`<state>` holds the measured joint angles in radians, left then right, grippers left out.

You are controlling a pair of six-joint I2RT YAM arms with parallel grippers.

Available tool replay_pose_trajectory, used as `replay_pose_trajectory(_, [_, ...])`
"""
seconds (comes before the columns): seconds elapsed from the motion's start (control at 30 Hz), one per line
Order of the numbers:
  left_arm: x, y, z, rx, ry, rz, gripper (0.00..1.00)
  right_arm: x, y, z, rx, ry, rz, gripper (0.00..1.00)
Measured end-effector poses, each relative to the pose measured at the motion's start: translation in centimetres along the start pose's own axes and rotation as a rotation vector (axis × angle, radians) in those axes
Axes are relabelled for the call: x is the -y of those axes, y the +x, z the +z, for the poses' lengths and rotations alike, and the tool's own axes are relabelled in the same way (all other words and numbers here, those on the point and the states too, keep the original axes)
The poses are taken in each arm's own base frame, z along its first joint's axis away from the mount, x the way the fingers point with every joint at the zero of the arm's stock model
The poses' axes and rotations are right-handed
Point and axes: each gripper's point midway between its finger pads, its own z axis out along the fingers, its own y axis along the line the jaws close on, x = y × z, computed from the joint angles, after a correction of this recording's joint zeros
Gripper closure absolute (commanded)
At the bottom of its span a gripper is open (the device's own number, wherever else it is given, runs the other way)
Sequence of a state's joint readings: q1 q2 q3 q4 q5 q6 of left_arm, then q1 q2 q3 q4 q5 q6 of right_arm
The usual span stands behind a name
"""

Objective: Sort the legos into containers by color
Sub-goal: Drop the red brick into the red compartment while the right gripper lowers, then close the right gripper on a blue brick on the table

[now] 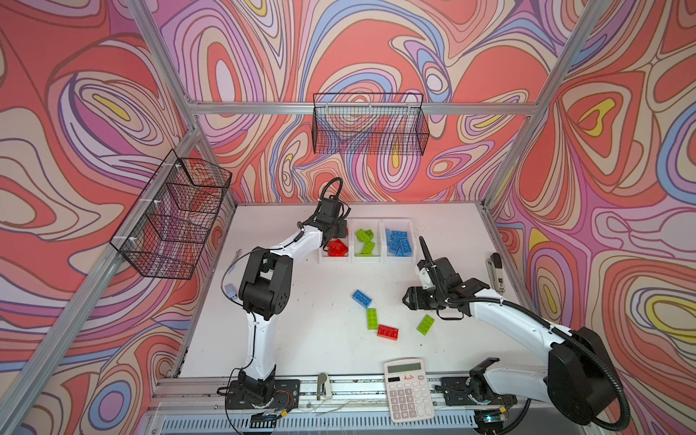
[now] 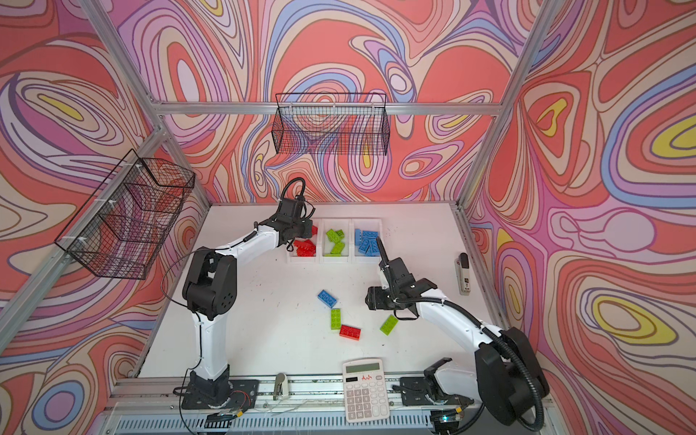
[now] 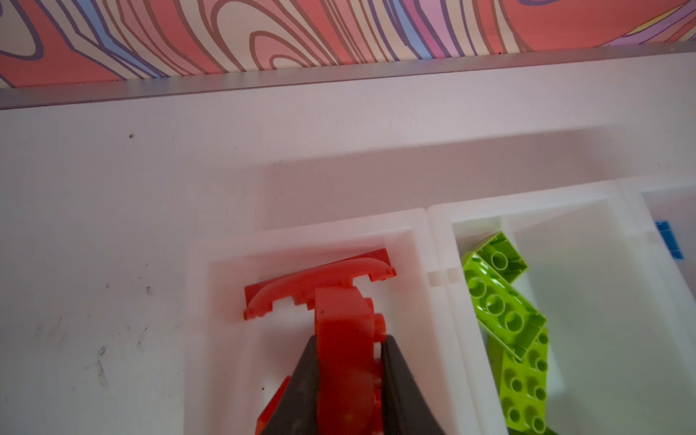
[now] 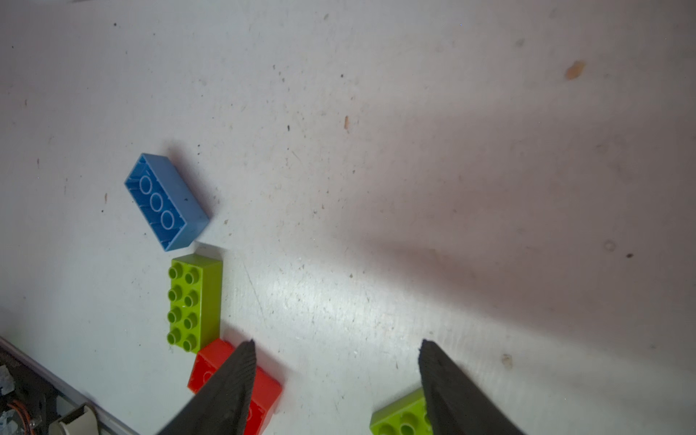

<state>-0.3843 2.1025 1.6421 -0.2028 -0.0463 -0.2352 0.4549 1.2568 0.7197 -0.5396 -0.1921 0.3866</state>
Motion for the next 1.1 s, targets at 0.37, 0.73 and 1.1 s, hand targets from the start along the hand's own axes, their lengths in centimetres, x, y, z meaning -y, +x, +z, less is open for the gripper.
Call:
replay_pose_trajectory(0.37, [-0.4,-0.2,-2.2,0.018,-0.011,0.008,0.41,-1.6,1.7,-0.1,-0.069,-0.029,-0.05,0.23])
replay_pose_trajectory(0.73, [-1.1,-1.3,-11.9,0.158,0.03,-0.01,0.43,-5.7,5.6,1.3,-0.223,-0.006,-0.255,0.22])
replay_pose_trajectory(1.1, [-2.7,6.3,-13.8,0.042,0.027,-0.03,0.45,-10.0,0.4,3.5,-0.094,0.012,-0.323,0.23])
